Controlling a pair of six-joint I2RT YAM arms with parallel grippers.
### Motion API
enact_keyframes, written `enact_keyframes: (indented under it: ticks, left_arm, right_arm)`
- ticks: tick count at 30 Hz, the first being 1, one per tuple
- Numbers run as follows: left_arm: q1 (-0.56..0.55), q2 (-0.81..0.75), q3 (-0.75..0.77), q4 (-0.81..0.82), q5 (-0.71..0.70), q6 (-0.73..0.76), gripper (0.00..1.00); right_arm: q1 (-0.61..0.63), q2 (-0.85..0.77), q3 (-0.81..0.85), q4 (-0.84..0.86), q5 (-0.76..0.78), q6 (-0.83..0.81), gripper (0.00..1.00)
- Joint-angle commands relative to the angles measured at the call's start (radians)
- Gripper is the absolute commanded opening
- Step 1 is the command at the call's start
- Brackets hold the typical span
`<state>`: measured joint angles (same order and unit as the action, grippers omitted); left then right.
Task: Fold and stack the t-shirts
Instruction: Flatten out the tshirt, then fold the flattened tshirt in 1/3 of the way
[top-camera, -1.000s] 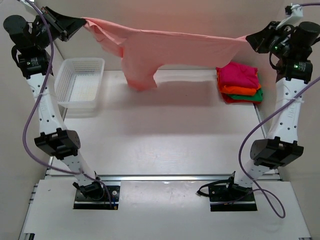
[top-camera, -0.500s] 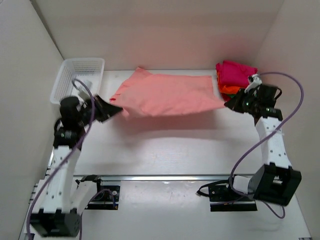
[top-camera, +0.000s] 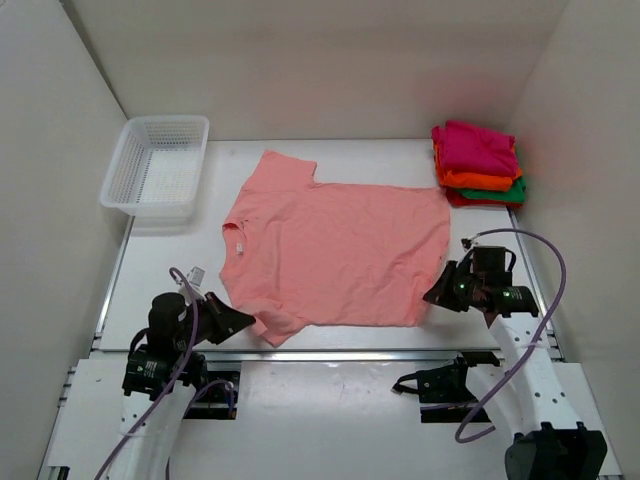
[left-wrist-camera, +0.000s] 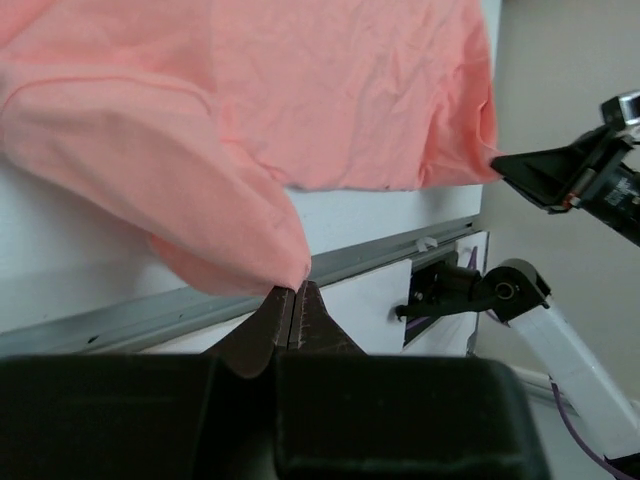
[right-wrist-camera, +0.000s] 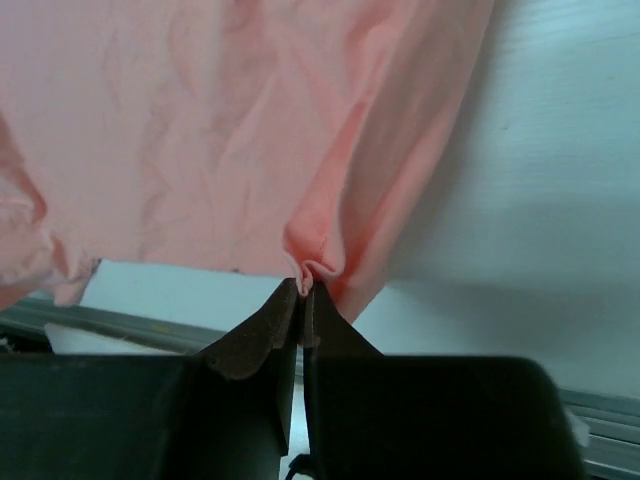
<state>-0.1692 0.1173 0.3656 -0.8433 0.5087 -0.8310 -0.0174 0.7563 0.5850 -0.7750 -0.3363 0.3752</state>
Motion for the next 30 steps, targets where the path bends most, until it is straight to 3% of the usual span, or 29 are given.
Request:
enact_keyframes:
  ticks: [1, 6, 10, 14, 20, 24, 28, 30]
  left_arm:
    - [-0.035, 0.002, 0.018, -0.103, -0.051, 0.003, 0.00]
    - [-0.065, 0.016, 0.012, -0.031, -0.096, -0.033, 0.00]
    - [-0.029, 0.088, 0.013, 0.097, -0.082, -0.028, 0.00]
    - [-0.006, 0.191, 0.038, 0.219, -0.087, -0.028, 0.00]
    - [-0.023, 0.246, 0.076, 0.352, -0.246, -0.054, 0.00]
    - [-0.029, 0.314, 0.088, 0.420, -0.274, -0.053, 0.00]
    - [-0.038, 0.494, 0.189, 0.495, -0.306, -0.002, 0.00]
    - [-0.006, 0.585, 0.231, 0.527, -0.251, 0.027, 0.00]
  right_arm:
    - [0.050, -0.011, 0.023, -0.076, 0.053, 0.102, 0.00]
    - [-0.073, -0.046, -0.051, -0.086, -0.052, 0.076, 0.00]
    - [-0.081, -0.012, 0.005, -0.133, 0.042, 0.065, 0.00]
    - [-0.147, 0.049, 0.029, -0.127, 0.026, 0.031, 0.00]
    - [-0.187, 0.161, 0.108, -0.113, 0.098, -0.016, 0.00]
    - [-0.245, 0.227, 0.145, -0.110, 0.083, -0.074, 0.00]
    - [-0.260, 0.327, 0.183, -0.081, 0.079, -0.101, 0.00]
    - [-0.234, 0.368, 0.200, -0.064, 0.083, -0.101, 0.00]
